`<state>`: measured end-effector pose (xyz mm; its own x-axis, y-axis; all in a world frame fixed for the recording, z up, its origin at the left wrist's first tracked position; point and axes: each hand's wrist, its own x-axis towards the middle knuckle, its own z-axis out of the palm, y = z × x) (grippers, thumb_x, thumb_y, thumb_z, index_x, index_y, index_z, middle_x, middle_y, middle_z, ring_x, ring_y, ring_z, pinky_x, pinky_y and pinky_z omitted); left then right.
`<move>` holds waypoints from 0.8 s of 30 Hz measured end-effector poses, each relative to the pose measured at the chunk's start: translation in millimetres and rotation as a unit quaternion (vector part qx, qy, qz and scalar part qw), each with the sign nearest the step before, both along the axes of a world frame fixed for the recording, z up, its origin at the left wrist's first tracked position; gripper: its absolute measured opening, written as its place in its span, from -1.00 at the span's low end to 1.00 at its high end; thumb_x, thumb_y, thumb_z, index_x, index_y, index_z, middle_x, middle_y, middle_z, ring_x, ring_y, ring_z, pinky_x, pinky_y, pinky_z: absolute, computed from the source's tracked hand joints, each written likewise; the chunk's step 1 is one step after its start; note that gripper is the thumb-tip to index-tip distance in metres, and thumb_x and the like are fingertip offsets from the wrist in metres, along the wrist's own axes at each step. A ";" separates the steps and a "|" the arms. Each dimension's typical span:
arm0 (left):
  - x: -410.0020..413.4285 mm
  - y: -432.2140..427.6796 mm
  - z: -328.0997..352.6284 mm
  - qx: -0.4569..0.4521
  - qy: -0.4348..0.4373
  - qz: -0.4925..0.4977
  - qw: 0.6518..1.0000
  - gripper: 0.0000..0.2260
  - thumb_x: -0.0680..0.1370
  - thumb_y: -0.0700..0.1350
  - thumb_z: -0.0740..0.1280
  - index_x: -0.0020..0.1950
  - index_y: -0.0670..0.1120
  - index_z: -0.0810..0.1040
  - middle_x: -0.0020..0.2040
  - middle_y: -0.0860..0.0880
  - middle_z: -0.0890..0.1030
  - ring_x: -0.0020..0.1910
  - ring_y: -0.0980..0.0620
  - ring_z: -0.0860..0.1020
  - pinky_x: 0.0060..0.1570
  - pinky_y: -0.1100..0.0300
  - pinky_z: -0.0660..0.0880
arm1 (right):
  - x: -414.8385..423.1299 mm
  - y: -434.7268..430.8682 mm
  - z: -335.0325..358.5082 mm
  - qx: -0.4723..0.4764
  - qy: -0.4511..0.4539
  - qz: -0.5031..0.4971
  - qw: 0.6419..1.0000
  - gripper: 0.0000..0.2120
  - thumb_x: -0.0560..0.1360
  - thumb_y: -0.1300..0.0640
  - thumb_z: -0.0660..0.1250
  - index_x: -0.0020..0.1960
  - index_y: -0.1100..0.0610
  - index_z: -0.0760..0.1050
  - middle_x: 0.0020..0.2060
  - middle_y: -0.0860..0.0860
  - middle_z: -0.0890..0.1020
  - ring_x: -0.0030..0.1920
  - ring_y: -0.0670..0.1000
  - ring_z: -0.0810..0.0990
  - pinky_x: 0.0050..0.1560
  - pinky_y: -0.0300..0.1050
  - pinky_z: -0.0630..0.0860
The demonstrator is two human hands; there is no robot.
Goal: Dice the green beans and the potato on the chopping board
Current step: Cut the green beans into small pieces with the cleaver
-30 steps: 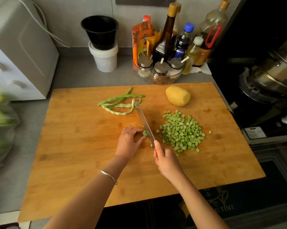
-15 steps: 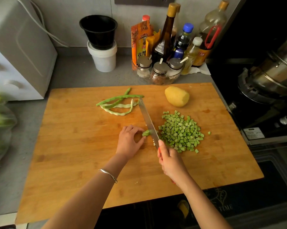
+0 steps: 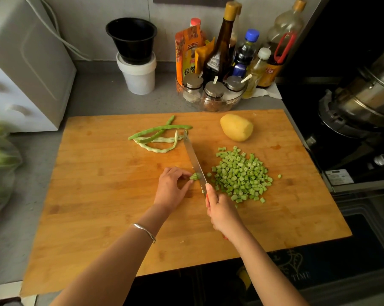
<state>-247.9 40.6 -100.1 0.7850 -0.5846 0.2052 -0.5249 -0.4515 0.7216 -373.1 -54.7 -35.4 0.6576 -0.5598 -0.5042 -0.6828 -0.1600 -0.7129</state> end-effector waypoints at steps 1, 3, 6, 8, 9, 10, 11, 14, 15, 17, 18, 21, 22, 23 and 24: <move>-0.3 0.1 0.5 0.003 0.000 -0.001 1.000 -0.86 0.45 -0.13 0.46 -0.01 -0.06 0.63 -0.10 0.06 0.59 -0.07 0.07 0.43 -0.01 0.10 0.47 | 3.8 -0.3 -0.1 -0.003 0.003 0.002 1.000 -0.42 0.57 -0.35 -0.03 -0.35 0.07 0.36 -0.55 -0.09 0.37 -0.51 -0.02 0.33 -0.44 -0.14 0.25; -0.6 -0.1 1.2 0.014 -0.001 0.001 1.000 -0.86 0.46 -0.12 0.45 0.01 -0.04 0.63 -0.10 0.07 0.58 -0.06 0.08 0.42 0.00 0.09 0.46 | 4.7 -0.7 -1.9 -0.003 0.002 0.002 1.000 -0.42 0.57 -0.34 -0.04 -0.34 0.08 0.36 -0.54 -0.08 0.37 -0.52 -0.03 0.33 -0.45 -0.14 0.24; -2.1 -1.6 1.8 0.029 0.002 0.012 0.999 -0.85 0.48 -0.10 0.43 0.04 -0.03 0.62 -0.08 0.06 0.58 -0.04 0.07 0.42 0.02 0.11 0.45 | -11.2 -4.0 -3.9 0.013 -0.001 -0.009 1.000 -0.43 0.58 -0.32 -0.03 -0.35 0.08 0.35 -0.60 -0.09 0.34 -0.56 -0.07 0.30 -0.46 -0.15 0.22; -1.9 -3.1 1.7 0.036 -0.006 0.025 0.999 -0.85 0.48 -0.09 0.43 0.04 -0.03 0.61 -0.05 0.04 0.58 -0.03 0.04 0.43 0.02 0.12 0.44 | -22.9 -9.4 -3.6 0.021 -0.010 -0.014 1.000 -0.44 0.58 -0.31 -0.01 -0.35 0.09 0.36 -0.63 -0.09 0.32 -0.60 -0.10 0.29 -0.45 -0.15 0.21; -1.4 -4.6 0.8 0.037 -0.012 0.030 0.999 -0.85 0.47 -0.08 0.43 0.03 -0.03 0.62 -0.05 0.03 0.58 -0.03 0.02 0.43 0.01 0.12 0.43 | -27.3 -13.6 -2.0 0.027 -0.016 -0.021 0.999 -0.45 0.58 -0.30 0.00 -0.34 0.10 0.36 -0.62 -0.09 0.32 -0.60 -0.10 0.28 -0.46 -0.15 0.20; -1.1 -7.3 0.9 0.038 -0.016 0.032 0.999 -0.85 0.47 -0.07 0.44 0.02 -0.02 0.62 -0.05 0.03 0.59 -0.03 0.01 0.44 -0.01 0.11 0.42 | -30.7 -18.4 0.9 0.044 -0.026 -0.037 0.998 -0.46 0.59 -0.28 0.02 -0.32 0.12 0.36 -0.60 -0.09 0.31 -0.61 -0.09 0.26 -0.48 -0.17 0.17; -1.0 -11.2 1.1 0.043 -0.016 0.031 0.998 -0.86 0.47 -0.06 0.44 0.02 -0.01 0.62 -0.04 0.03 0.60 -0.03 0.00 0.45 -0.01 0.10 0.42 | -33.0 -23.4 5.2 0.073 -0.042 -0.056 0.995 -0.47 0.60 -0.26 0.03 -0.29 0.14 0.36 -0.59 -0.06 0.29 -0.61 -0.07 0.24 -0.51 -0.19 0.14; -4.8 -33.2 6.2 0.053 0.002 0.004 0.999 -0.85 0.47 -0.06 0.44 0.02 -0.02 0.64 -0.04 0.03 0.63 0.00 0.01 0.49 0.02 0.11 0.44 | -38.1 -41.0 21.0 0.132 -0.081 -0.078 0.985 -0.49 0.56 -0.26 0.05 -0.25 0.18 0.34 -0.56 -0.02 0.25 -0.61 -0.04 0.19 -0.53 -0.20 0.09; -7.5 -41.7 8.4 0.052 0.017 -0.009 0.998 -0.85 0.47 -0.06 0.44 0.02 -0.03 0.64 -0.05 0.02 0.64 0.00 0.01 0.50 0.02 0.13 0.44 | -39.6 -46.6 25.3 0.136 -0.087 -0.078 0.984 -0.49 0.53 -0.28 0.06 -0.25 0.17 0.34 -0.55 -0.01 0.25 -0.60 -0.04 0.19 -0.54 -0.20 0.10; -13.4 -55.0 13.3 0.055 0.036 -0.024 0.998 -0.85 0.50 -0.06 0.41 0.03 -0.05 0.64 -0.05 0.01 0.65 0.02 0.00 0.50 0.03 0.14 0.42 | -42.2 -56.2 30.8 0.144 -0.096 -0.080 0.982 -0.49 0.47 -0.30 0.08 -0.26 0.16 0.34 -0.55 -0.01 0.27 -0.60 -0.04 0.20 -0.55 -0.20 0.12; -15.0 -58.0 14.3 0.063 0.024 -0.024 0.997 -0.85 0.52 -0.03 0.38 0.03 -0.05 0.64 -0.03 0.00 0.65 0.03 -0.02 0.50 0.04 0.12 0.41 | -43.6 -59.7 32.9 0.150 -0.098 -0.085 0.980 -0.49 0.48 -0.29 0.09 -0.25 0.17 0.35 -0.55 -0.01 0.28 -0.61 -0.05 0.21 -0.57 -0.20 0.14; -16.6 -60.9 17.2 0.081 -0.062 -0.013 0.995 -0.74 0.59 0.04 0.25 0.16 -0.07 0.59 0.12 -0.04 0.60 0.11 -0.07 0.46 0.07 0.06 0.37 | -48.4 -70.1 40.0 0.191 -0.116 -0.111 0.968 -0.52 0.59 -0.21 0.07 -0.23 0.18 0.36 -0.55 -0.01 0.30 -0.63 -0.08 0.23 -0.62 -0.24 0.17; -18.3 -60.9 20.2 0.077 -0.070 -0.019 0.994 -0.69 0.61 0.06 0.20 0.24 -0.07 0.54 0.20 -0.05 0.56 0.17 -0.09 0.44 0.11 0.05 0.35 | -49.6 -73.2 42.6 0.206 -0.122 -0.119 0.964 -0.52 0.60 -0.20 0.06 -0.23 0.18 0.36 -0.55 -0.01 0.30 -0.64 -0.09 0.23 -0.63 -0.25 0.17; -20.7 -60.6 23.4 0.074 -0.065 -0.034 0.995 -0.63 0.62 0.09 0.15 0.32 -0.07 0.47 0.28 -0.04 0.51 0.23 -0.08 0.40 0.16 0.05 0.33 | -50.8 -76.2 44.5 0.215 -0.127 -0.122 0.960 -0.52 0.60 -0.20 0.06 -0.23 0.18 0.36 -0.55 -0.01 0.30 -0.64 -0.09 0.23 -0.64 -0.25 0.17; -23.3 -59.8 26.5 0.074 -0.055 -0.051 0.994 -0.57 0.61 0.13 0.09 0.38 -0.06 0.41 0.34 -0.03 0.46 0.29 -0.07 0.36 0.22 0.06 0.31 | -51.6 -78.3 45.9 0.217 -0.129 -0.121 0.960 -0.52 0.60 -0.21 0.06 -0.22 0.18 0.36 -0.55 -0.01 0.30 -0.64 -0.09 0.23 -0.63 -0.24 0.17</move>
